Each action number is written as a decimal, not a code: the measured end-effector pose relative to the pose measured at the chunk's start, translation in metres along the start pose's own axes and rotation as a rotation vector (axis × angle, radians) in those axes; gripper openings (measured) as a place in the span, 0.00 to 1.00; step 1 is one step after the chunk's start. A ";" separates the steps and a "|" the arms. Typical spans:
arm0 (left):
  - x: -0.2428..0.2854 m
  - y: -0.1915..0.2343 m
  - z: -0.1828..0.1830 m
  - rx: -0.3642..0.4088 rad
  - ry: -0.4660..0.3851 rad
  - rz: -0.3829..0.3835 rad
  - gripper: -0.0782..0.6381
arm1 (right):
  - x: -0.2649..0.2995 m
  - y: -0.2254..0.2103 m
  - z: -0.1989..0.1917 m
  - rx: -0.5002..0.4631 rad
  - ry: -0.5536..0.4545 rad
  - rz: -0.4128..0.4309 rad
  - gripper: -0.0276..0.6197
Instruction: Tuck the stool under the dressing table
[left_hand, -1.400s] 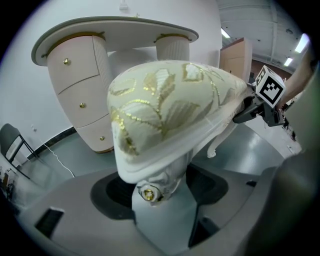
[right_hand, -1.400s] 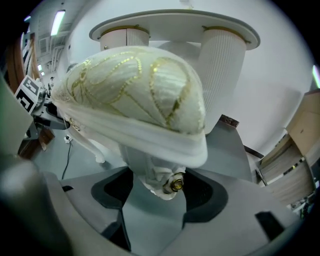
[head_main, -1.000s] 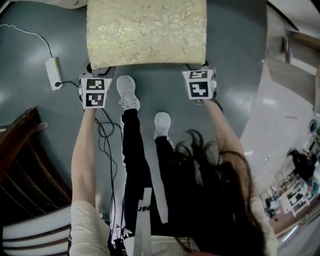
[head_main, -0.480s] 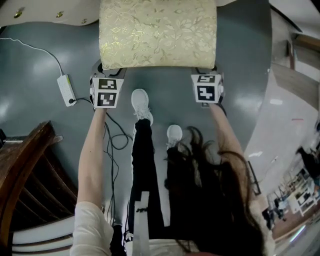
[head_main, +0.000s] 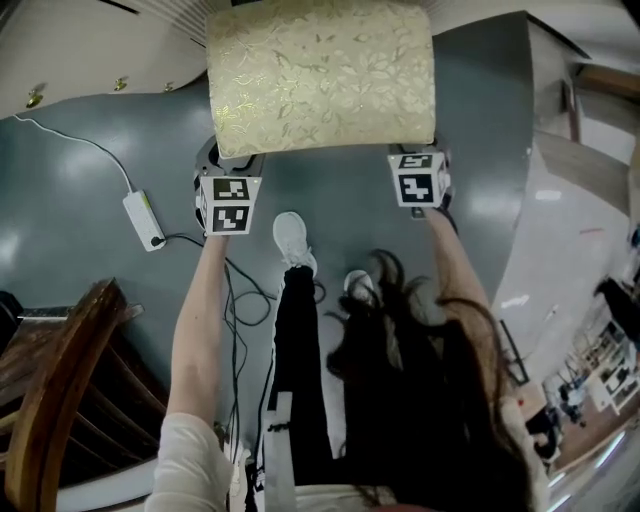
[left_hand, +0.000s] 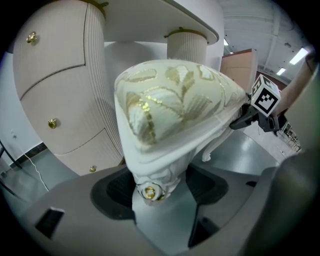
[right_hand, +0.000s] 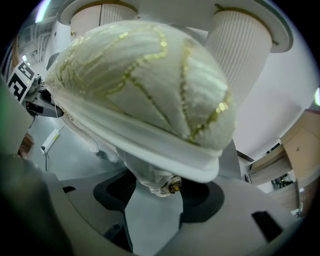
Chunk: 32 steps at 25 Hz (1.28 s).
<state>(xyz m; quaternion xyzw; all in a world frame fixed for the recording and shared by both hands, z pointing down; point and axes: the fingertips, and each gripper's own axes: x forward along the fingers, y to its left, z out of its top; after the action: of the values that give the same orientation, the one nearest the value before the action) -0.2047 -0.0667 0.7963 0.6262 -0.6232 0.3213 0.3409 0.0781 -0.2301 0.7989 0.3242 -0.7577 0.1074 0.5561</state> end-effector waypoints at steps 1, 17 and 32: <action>0.001 0.002 0.002 0.006 0.000 -0.004 0.55 | 0.000 0.000 0.001 0.002 0.002 -0.004 0.45; 0.000 -0.005 -0.012 -0.012 0.088 0.019 0.55 | -0.001 0.005 -0.006 -0.013 -0.026 0.026 0.45; -0.004 -0.027 -0.034 -0.027 0.105 0.069 0.55 | -0.006 0.007 -0.033 -0.057 -0.080 0.073 0.45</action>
<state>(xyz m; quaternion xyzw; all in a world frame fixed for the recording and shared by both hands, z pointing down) -0.1769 -0.0368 0.8109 0.5818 -0.6299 0.3570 0.3704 0.1003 -0.2057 0.8068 0.2846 -0.7934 0.0929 0.5300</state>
